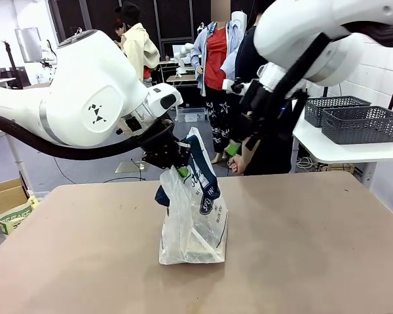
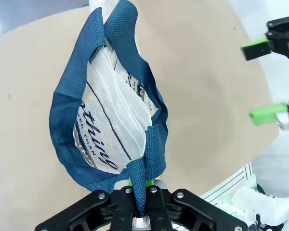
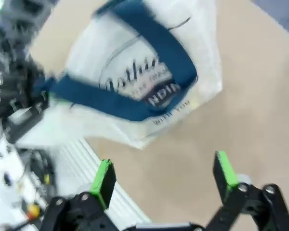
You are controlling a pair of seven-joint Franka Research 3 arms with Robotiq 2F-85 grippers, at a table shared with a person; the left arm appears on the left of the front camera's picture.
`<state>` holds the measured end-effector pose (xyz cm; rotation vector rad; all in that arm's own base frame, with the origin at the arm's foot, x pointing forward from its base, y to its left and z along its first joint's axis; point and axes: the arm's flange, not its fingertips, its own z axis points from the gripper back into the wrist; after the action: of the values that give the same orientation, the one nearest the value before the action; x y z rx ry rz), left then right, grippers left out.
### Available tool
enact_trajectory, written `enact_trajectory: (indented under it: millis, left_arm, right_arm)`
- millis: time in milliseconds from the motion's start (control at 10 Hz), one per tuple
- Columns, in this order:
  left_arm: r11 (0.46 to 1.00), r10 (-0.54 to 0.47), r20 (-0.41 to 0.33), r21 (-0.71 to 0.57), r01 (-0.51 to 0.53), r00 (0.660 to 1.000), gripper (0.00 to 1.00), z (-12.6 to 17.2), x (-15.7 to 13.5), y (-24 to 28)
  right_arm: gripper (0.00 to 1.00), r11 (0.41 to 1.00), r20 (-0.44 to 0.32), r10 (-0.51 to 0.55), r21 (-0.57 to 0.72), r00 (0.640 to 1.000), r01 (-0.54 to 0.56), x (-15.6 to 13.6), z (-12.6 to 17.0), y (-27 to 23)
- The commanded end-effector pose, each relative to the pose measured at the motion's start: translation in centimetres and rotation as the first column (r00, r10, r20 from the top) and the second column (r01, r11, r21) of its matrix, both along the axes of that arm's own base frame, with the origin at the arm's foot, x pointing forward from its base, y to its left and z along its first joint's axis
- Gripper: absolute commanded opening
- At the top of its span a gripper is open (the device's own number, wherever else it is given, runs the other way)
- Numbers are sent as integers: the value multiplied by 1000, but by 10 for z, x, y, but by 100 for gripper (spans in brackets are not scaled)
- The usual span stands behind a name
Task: Transfer purchased items from the store into the shopping bag.
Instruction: Move the Reusable shopping bag to the right side of the table.
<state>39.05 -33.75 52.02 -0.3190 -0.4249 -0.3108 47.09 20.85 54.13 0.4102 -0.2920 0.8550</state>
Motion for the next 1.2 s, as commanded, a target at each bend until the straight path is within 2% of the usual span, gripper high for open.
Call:
enact_trajectory:
  millis: [0, 200, 300, 500, 600, 700, 1100]
  left_arm:
    - [1000, 6, -6, -6, -6, 1000, 0, 1, -1, 2]
    - [1000, 6, -6, -6, -6, 1000, 0, 1, -1, 2]
    - [1000, 6, -6, -6, -6, 1000, 0, 1, -1, 2]
    - [1000, 6, -6, -6, -6, 1000, 0, 1, -1, 2]
    - [1000, 6, -6, -6, -6, 1000, 0, 1, -1, 2]
    - [1000, 6, -6, -6, -6, 1000, 0, 1, -1, 2]
    - [1000, 6, -6, -6, -6, 1000, 0, 1, -1, 2]
  right_arm:
    - [100, 984, 163, 172, 24, 971, -179, -25, -6, -36]
    - [100, 950, 293, 283, 44, 913, -308, -33, -8, -61]
    - [100, 941, 334, 298, 56, 894, -334, -31, -8, -74]
    - [100, 938, 397, 247, 132, 884, -322, -29, -6, -94]
    - [100, 933, 403, 215, 185, 890, -309, -27, -3, -98]
    - [100, 948, 359, 273, 57, 893, -313, -27, 3, -90]
    - [100, 948, 359, 273, 57, 893, -313, -27, 3, -90]
